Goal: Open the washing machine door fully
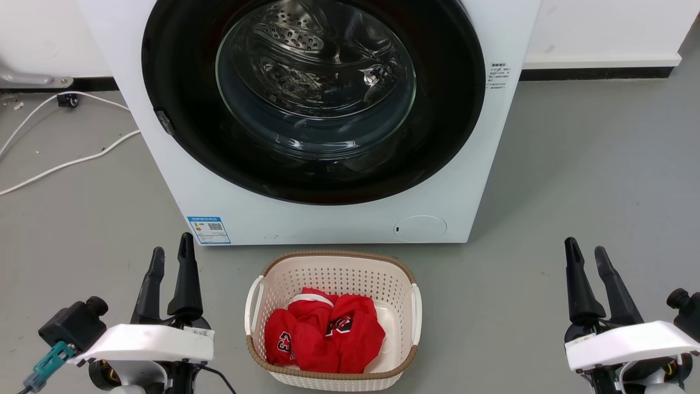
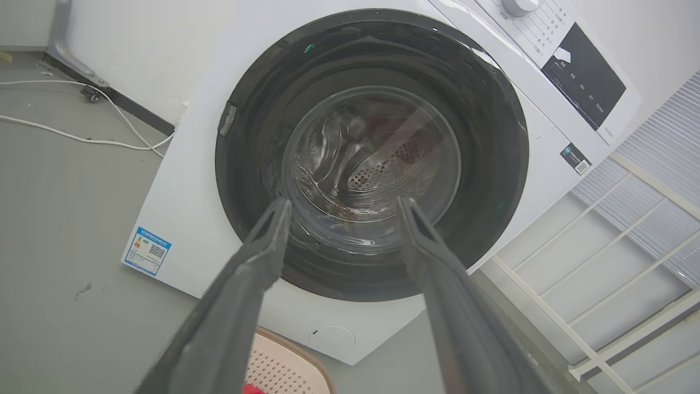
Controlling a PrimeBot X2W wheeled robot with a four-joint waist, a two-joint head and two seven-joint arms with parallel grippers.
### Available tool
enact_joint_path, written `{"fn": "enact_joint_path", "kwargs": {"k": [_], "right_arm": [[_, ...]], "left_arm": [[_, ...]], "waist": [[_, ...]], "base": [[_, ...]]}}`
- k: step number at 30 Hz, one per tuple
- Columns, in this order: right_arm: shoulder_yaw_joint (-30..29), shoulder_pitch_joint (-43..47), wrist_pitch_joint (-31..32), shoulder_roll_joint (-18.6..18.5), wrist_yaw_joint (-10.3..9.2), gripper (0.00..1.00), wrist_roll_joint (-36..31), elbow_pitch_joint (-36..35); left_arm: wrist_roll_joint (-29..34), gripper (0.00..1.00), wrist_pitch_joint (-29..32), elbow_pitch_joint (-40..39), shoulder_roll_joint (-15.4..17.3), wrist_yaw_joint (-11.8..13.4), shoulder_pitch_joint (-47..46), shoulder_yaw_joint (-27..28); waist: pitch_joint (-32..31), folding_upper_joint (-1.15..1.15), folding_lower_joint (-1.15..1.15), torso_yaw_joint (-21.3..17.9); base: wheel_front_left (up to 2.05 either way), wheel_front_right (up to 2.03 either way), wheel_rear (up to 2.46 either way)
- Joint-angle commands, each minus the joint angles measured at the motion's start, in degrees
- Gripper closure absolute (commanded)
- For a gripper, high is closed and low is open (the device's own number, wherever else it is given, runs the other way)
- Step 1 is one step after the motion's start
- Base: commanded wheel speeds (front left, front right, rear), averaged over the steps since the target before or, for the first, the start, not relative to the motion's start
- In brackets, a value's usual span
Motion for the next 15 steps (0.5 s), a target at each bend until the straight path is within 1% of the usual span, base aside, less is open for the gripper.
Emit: {"fn": "enact_joint_path", "kwargs": {"k": [1, 15], "right_arm": [[0.1, 0.1, -0.6, 0.1, 0.01, 0.0, -2.6, -1.2], [-0.1, 0.7, -0.9, 0.1, 0.01, 0.0, -13.3, -2.9]], "left_arm": [[2.3, 0.0, -0.7, -0.9, 0.2, 0.1, -0.2, 0.1], [12.0, 0.0, -2.7, -1.3, 0.2, 0.5, 0.3, -0.5]], "waist": [[0.0, 0.0, 0.0, 0.0], [-0.1, 0.0, 0.0, 0.0]], "base": [[0.0, 0.0, 0.0], [0.0, 0.0, 0.0]]}}
